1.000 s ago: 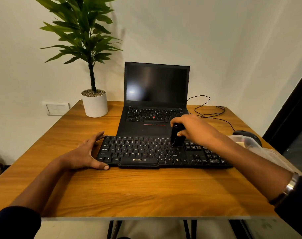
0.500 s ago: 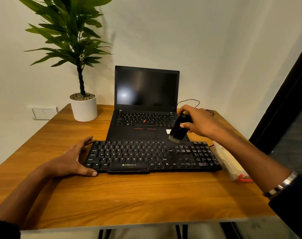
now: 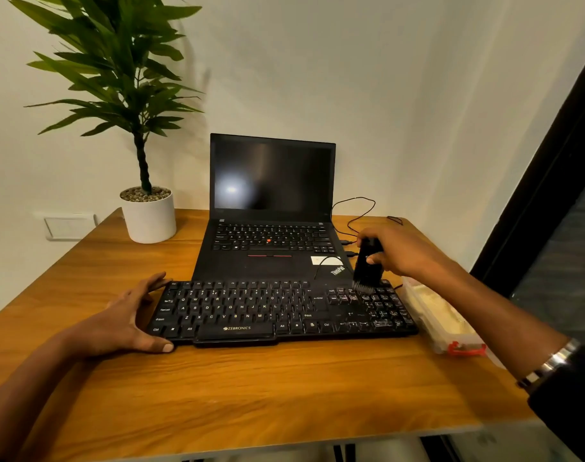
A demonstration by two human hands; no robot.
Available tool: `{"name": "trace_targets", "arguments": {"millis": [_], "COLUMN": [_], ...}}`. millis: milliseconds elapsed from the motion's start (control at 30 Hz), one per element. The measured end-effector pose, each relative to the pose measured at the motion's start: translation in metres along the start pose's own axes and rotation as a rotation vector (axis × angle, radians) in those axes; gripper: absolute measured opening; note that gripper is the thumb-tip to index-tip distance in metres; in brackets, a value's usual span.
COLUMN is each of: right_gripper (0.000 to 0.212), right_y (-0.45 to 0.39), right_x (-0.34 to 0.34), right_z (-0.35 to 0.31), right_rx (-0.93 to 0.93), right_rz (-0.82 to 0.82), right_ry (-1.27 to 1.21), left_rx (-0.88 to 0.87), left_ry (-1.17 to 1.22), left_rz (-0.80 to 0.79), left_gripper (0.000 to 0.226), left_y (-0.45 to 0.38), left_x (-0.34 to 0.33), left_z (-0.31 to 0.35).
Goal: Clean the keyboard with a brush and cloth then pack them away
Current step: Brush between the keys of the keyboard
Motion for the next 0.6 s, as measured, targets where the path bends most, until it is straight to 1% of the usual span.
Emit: {"name": "trace_targets", "arguments": {"millis": [100,233,333,467,600], "right_gripper": [0.024,0.032,0.032,0.029,0.031], "right_y": [0.003,0.002,0.000,-0.002,0.003], "right_x": [-0.002,-0.021,-0.024,-0.014,-0.019], "right_z": [-0.013,-0.041,-0.057,-0.048,-0.025], "right_rx": [0.034,0.045,0.082,0.063,0.021], "right_rz": [0.013,0.009,0.017,0.030,-0.026], "right_ry": [-0.061,-0.041,-0.087,-0.174,-0.075], "left_rx": [-0.003,-0.005,-0.013,-0.007,-0.013], "left_ry": [0.002,-0.003,-0.001,-0.002,-0.003], "left_rz": [0.005,0.000,-0.001,0.003,0.007], "left_gripper": [0.131,0.130,0.129,0.130,0.130], "left_y": [0.000,0.001,0.001,0.001,0.001], "left_x": [0.000,0.000,0.000,0.000,-0.001], "left_z": [0.000,0.002,0.004,0.005,0.005]}}
Point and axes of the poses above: each hand's wrist, its own y-axis away from the middle knuckle, its own x-axis out of the back of the hand, z = x × y, the point moved 5 cm from there along -y, towards the middle knuckle, and after that the axes turned 9 degrees about -x, right-handed, at the moved point
